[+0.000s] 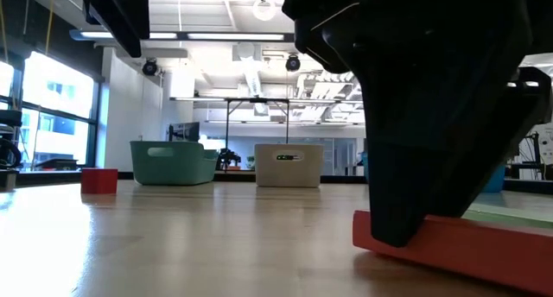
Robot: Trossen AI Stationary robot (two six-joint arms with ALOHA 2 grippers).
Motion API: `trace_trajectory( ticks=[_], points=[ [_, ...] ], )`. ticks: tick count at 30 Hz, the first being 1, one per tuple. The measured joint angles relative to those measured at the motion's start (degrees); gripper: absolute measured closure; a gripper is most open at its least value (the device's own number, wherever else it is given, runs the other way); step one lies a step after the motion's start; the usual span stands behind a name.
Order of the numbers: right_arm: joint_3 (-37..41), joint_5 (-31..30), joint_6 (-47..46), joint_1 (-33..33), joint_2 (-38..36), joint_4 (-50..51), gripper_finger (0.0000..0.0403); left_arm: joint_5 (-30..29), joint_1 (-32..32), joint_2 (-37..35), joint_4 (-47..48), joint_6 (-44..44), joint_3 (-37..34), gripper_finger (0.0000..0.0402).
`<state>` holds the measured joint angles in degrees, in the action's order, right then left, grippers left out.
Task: Sort & place blocks by color
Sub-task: Put the orange block into the gray bin
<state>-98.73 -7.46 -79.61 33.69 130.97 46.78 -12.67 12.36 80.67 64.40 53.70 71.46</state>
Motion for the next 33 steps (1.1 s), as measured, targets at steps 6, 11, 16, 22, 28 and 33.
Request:
trace_trajectory(
  ticks=[6,11,16,22,28,33],
  points=[
    [0.23,-0.93,1.14,-0.09,-1.68,-0.5,0.0297,0.0,0.0,0.02,0.17,-0.33,0.0,0.0188],
    [0.63,-3.21,3.54,-1.61,-3.25,0.31,0.0298,-0.07,0.0,0.02,0.55,-0.36,-0.02,0.0188],
    [0.42,-3.53,6.86,-3.88,-5.35,-1.15,0.0299,-1.88,0.0,0.02,1.65,-0.88,-0.02,0.0188],
    [0.36,-3.35,13.11,-7.55,-7.25,-1.27,0.0299,-3.18,-0.21,0.01,2.68,-0.95,-1.28,0.0188],
    [0.31,-3.21,20.47,-12.39,-9.59,-1.17,0.0299,-3.21,-2.02,0.01,3.18,-0.95,-3.58,0.0188],
    [0.28,-3.95,27.7,-17.83,-11.72,-0.52,0.0299,-3.21,-4.27,0.02,3.3,-1.51,-5.93,0.0188]
  ],
)
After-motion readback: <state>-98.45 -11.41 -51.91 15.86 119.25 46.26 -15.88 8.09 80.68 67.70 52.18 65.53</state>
